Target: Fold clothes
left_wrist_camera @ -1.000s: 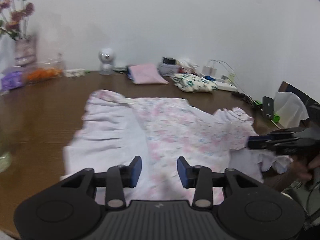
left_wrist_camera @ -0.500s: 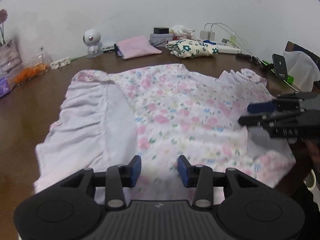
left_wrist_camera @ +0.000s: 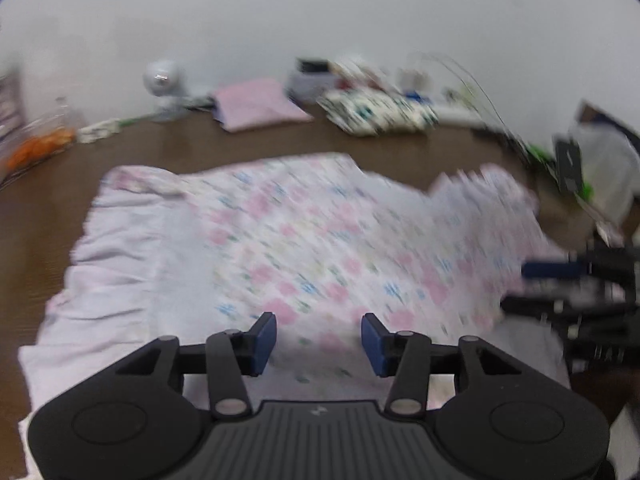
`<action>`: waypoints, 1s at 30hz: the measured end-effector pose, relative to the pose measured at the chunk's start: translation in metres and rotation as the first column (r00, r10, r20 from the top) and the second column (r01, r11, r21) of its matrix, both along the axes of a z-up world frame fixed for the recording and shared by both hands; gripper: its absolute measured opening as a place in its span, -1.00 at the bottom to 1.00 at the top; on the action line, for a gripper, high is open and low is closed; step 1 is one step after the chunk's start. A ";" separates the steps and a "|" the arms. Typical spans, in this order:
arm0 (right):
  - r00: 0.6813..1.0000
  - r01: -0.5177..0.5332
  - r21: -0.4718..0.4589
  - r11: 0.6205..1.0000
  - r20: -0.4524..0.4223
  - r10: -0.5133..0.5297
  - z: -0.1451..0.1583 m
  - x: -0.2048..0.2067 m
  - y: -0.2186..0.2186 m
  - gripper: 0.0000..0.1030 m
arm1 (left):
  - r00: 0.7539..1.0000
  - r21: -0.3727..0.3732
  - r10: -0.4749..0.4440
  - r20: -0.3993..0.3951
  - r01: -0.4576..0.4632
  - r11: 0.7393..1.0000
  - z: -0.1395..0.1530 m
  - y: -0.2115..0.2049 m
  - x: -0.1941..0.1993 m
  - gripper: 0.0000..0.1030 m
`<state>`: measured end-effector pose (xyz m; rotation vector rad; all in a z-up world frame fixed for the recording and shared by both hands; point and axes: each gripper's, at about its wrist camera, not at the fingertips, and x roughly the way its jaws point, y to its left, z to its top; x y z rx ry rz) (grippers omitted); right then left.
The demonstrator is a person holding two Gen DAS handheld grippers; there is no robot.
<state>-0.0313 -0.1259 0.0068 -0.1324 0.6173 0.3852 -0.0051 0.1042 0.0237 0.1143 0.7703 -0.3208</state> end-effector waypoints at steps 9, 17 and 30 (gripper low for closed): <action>0.996 0.087 0.009 0.996 -0.028 -0.087 -0.009 0.008 -0.027 0.18 | 0.998 0.054 -0.057 0.008 0.056 0.997 -0.012 0.010 -0.024 0.56; 0.998 0.005 0.050 0.999 0.066 -0.009 0.007 -0.029 -0.034 -0.23 | 0.990 0.043 -0.136 0.047 0.134 0.990 0.007 0.037 -0.050 0.50; 0.914 -0.393 0.240 0.888 -0.004 0.406 0.006 -0.061 0.002 -0.73 | 0.960 0.091 -0.241 0.140 0.229 0.969 0.001 0.126 -0.125 0.39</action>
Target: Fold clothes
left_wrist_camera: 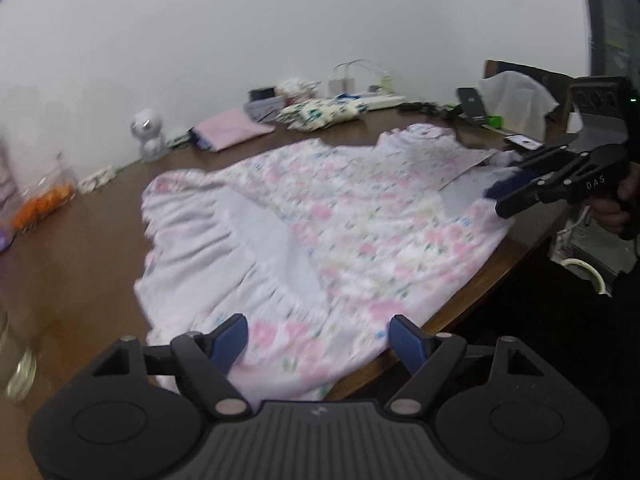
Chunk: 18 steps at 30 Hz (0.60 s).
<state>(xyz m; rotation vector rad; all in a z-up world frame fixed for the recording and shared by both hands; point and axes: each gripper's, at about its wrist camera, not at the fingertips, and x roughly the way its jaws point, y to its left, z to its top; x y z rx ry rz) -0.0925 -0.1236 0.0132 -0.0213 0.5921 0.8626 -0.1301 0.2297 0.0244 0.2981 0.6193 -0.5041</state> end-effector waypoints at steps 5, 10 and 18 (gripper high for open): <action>0.986 -0.103 -0.055 0.993 0.125 0.109 0.010 -0.028 0.010 -0.98 | 1.000 0.010 0.017 0.005 -0.017 1.000 -0.006 0.007 0.000 0.28; 0.992 -0.094 -0.081 0.992 0.072 0.100 0.005 -0.028 -0.001 -0.54 | 1.000 0.023 -0.016 0.014 0.016 1.000 -0.006 0.012 -0.004 0.28; 0.992 -0.108 -0.095 0.990 0.057 0.113 -0.005 -0.026 0.006 -0.70 | 0.998 0.047 -0.060 0.036 0.058 0.997 -0.011 0.015 -0.005 -0.15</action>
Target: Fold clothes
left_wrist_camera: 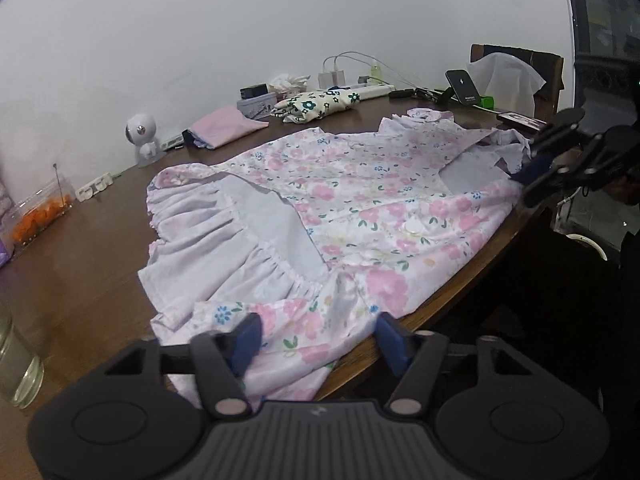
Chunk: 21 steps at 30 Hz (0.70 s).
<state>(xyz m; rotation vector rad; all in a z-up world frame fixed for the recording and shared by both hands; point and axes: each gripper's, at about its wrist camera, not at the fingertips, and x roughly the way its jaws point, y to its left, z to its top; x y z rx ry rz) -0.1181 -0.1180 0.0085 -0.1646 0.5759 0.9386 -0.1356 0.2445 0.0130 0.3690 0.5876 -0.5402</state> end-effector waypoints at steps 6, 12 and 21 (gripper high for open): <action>0.999 0.031 -0.011 0.999 -0.016 -0.031 -0.005 0.001 -0.011 -0.98 | 0.998 0.001 0.000 0.065 0.000 1.000 0.002 0.003 -0.005 -0.89; 0.997 0.073 -0.005 0.997 -0.003 -0.073 -0.001 -0.001 -0.021 -0.98 | 0.994 0.045 0.030 0.106 -0.035 0.998 0.000 0.000 -0.006 -0.58; 1.000 0.013 0.009 1.000 -0.012 -0.013 -0.005 -0.002 -0.007 -0.37 | 0.994 0.057 0.025 0.110 -0.031 0.998 -0.006 0.004 -0.003 -0.88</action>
